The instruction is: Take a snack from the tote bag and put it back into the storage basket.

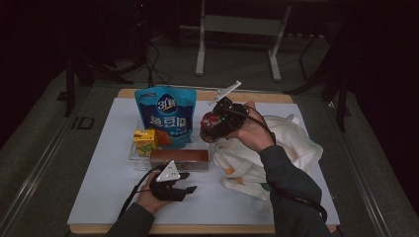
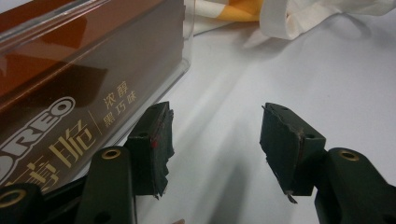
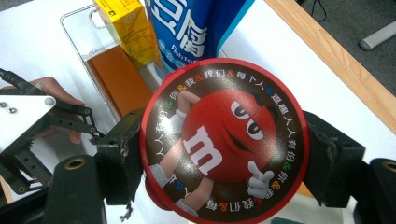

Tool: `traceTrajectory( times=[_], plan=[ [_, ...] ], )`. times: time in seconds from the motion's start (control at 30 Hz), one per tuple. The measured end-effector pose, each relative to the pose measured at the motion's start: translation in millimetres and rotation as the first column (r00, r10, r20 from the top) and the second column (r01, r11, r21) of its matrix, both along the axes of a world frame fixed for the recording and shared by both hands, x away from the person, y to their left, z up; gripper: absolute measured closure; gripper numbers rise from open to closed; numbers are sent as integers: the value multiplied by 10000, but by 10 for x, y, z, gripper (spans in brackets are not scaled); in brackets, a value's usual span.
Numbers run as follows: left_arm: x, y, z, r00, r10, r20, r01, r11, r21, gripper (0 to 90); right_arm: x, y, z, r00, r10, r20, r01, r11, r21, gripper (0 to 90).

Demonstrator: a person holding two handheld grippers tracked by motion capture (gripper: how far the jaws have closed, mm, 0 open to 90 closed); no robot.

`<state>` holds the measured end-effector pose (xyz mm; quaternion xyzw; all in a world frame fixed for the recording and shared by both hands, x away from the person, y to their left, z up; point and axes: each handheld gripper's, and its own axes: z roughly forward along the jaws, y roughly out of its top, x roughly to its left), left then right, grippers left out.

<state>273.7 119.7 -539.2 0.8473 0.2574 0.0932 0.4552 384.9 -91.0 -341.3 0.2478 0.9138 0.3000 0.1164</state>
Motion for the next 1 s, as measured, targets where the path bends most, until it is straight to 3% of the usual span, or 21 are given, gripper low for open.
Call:
traceTrajectory(
  times=[1.0],
  plan=[
    [-1,0,1,10000,-16,22,16,10000,5,438,67,209,-226,9994,235,-241,-232,9997,118,256]
  ],
)
